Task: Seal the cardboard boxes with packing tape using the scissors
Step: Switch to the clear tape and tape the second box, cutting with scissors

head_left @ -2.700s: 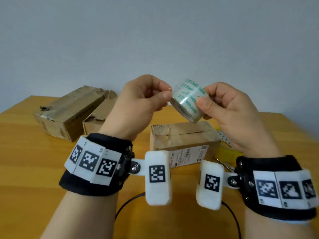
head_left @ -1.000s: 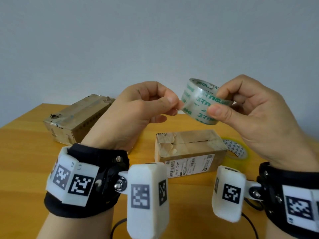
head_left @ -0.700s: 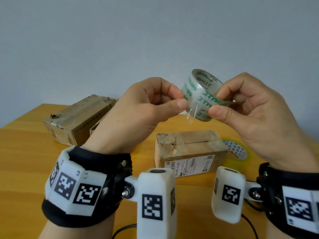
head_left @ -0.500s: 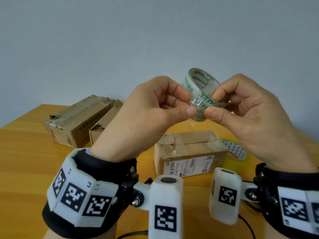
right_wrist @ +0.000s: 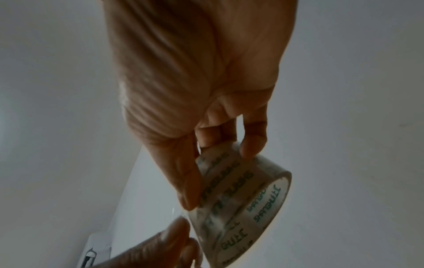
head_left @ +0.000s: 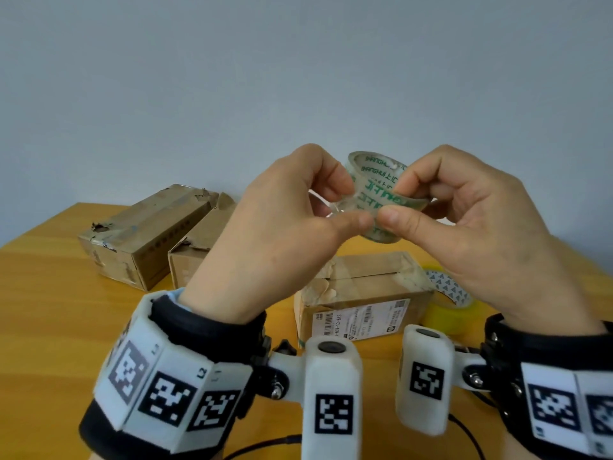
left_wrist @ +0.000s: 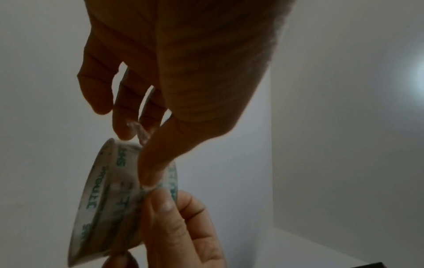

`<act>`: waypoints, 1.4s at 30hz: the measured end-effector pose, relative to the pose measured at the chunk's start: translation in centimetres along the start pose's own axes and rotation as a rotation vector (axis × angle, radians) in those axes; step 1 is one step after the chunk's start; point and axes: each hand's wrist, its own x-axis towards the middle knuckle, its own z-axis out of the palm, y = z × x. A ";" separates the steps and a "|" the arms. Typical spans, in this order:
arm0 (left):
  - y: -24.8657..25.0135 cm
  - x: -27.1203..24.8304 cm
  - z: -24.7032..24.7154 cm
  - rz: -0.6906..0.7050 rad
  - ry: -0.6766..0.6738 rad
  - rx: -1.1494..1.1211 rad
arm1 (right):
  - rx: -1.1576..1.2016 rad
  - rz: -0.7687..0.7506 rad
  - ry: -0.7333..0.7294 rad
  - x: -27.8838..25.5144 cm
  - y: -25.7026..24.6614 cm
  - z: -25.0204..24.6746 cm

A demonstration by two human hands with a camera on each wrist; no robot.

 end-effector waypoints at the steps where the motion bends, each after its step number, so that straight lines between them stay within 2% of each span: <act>1: -0.2 0.1 -0.1 -0.010 0.010 -0.016 | 0.003 0.013 0.000 0.0 0.0 0.0; 6: -0.8 0.4 -0.8 -0.011 0.048 -0.104 | 0.059 0.066 -0.002 -0.2 -0.1 -0.3; 16: -1.4 0.7 -1.1 -0.044 -0.038 -0.412 | 0.164 0.048 -0.037 -0.2 -0.4 -0.5; 22: -1.7 0.8 -0.9 -0.038 -0.012 -0.444 | 0.184 0.050 -0.064 0.0 0.0 -0.3; 29: -2.1 0.9 -1.3 -0.015 -0.072 -0.450 | 0.158 0.057 -0.071 -0.2 0.3 -0.5; 42: -1.7 0.9 -0.9 -0.047 -0.013 -0.484 | 0.149 0.060 -0.099 -0.1 -0.2 -0.5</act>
